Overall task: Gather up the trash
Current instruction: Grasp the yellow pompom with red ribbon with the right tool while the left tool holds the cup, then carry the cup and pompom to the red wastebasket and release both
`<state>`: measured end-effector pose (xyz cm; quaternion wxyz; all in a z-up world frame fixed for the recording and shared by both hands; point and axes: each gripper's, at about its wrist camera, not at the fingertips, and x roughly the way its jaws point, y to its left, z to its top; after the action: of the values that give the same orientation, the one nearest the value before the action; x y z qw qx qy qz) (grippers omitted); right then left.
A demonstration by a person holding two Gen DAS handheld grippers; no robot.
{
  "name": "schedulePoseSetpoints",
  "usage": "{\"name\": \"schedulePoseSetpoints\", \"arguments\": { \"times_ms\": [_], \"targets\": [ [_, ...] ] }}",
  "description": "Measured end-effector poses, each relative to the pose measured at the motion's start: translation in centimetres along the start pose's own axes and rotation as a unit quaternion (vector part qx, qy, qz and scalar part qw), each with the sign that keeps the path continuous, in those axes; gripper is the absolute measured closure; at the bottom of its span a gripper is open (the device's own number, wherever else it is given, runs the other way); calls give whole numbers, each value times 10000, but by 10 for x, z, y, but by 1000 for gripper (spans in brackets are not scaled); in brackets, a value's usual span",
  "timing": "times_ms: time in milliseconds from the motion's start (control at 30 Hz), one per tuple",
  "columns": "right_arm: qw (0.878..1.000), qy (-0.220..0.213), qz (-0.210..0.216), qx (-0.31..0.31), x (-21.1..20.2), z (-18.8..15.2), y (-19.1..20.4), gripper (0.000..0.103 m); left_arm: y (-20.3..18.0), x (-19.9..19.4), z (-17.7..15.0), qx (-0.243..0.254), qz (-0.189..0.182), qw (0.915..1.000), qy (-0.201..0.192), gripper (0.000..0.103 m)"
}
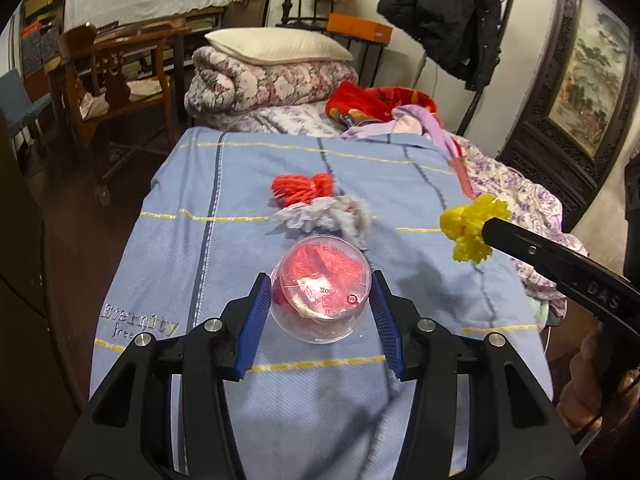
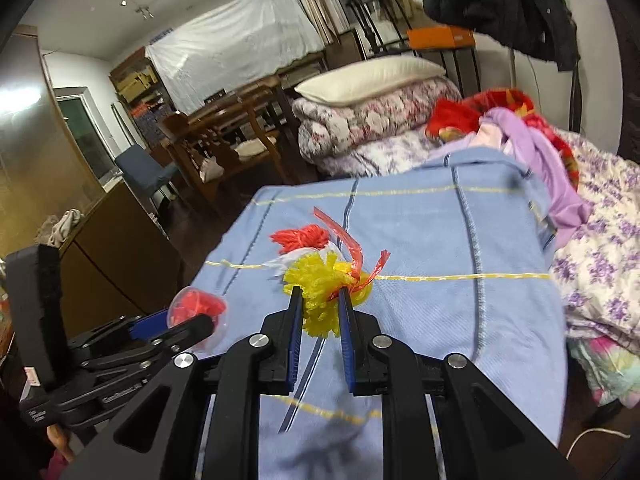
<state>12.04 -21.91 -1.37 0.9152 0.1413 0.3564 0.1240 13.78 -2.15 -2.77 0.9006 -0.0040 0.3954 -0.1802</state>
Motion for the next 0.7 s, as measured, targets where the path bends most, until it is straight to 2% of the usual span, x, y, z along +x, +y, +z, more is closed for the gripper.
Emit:
{"name": "schedulePoseSetpoints", "arguments": {
  "times_ms": [367, 700],
  "targets": [
    [9992, -387, -75, -13, -86, -18, -3, 85, -55, -51, -8, 248, -286, 9990, -253, 53],
    [9970, -701, -257, 188, -151, -42, -27, 85, -115, -73, -20, 676, -440, 9962, -325, 53]
  ]
}}
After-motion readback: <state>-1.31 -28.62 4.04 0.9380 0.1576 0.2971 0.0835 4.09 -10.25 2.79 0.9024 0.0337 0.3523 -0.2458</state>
